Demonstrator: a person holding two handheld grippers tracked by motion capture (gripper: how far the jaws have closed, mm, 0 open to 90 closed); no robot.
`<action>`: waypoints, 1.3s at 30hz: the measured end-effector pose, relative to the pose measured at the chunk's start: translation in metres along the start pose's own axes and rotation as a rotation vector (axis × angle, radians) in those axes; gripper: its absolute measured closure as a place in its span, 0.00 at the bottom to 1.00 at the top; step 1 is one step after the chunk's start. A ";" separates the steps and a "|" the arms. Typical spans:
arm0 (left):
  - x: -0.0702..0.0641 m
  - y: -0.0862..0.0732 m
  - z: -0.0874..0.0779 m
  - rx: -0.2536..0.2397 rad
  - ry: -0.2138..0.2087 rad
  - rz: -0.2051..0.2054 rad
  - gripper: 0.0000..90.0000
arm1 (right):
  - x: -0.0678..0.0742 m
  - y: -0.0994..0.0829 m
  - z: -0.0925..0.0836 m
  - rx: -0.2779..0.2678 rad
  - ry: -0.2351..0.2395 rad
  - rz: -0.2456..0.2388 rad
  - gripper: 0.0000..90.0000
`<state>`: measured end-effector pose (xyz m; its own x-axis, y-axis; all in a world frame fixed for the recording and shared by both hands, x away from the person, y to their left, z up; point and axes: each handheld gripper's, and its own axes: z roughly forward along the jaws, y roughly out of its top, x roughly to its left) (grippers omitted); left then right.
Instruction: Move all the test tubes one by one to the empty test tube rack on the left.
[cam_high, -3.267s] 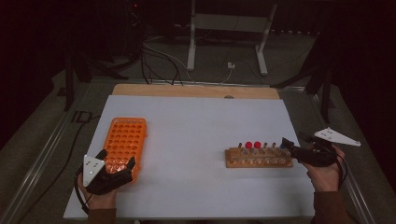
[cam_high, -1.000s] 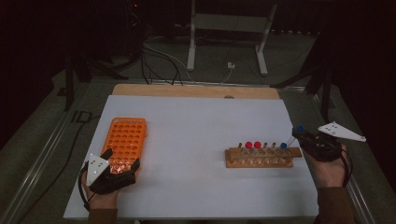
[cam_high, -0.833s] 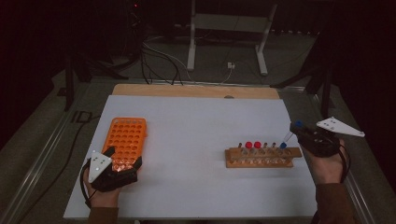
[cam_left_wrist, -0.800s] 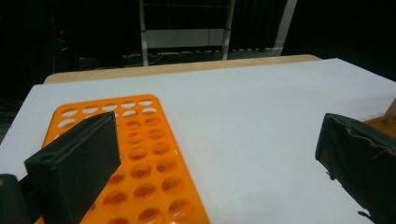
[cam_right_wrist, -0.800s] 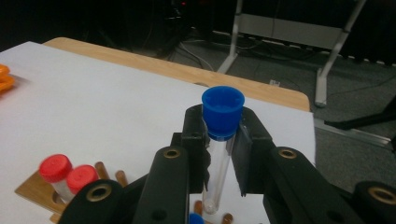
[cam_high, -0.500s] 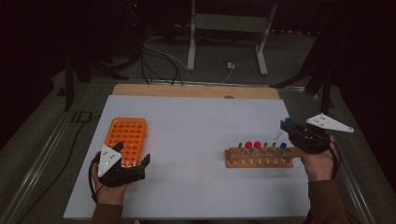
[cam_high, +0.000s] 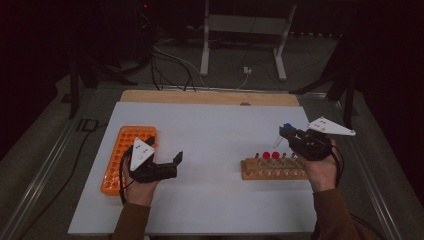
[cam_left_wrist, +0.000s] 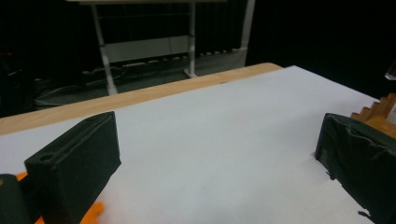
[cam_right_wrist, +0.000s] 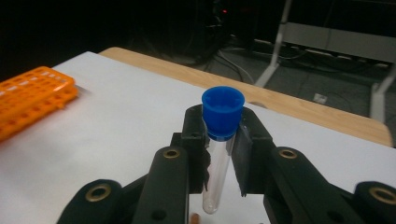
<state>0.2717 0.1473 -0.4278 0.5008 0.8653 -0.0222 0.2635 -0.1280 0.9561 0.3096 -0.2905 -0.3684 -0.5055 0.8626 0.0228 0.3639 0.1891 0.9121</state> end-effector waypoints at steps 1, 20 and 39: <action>-0.002 0.003 0.003 0.007 -0.007 0.008 0.01 | 0.002 0.001 0.001 -0.001 0.007 -0.001 0.85; -0.073 0.036 0.064 0.043 -0.216 0.099 0.01 | 0.050 0.010 0.031 0.011 0.137 -0.023 0.85; -0.101 0.037 0.084 0.093 -0.321 0.115 0.28 | 0.093 0.010 0.049 0.043 0.260 -0.067 0.85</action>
<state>0.2997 0.0143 -0.4151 0.7615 0.6478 -0.0208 0.2566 -0.2719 0.9275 0.3041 -0.1852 -0.3767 -0.7117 0.6988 0.0725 0.3528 0.2663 0.8970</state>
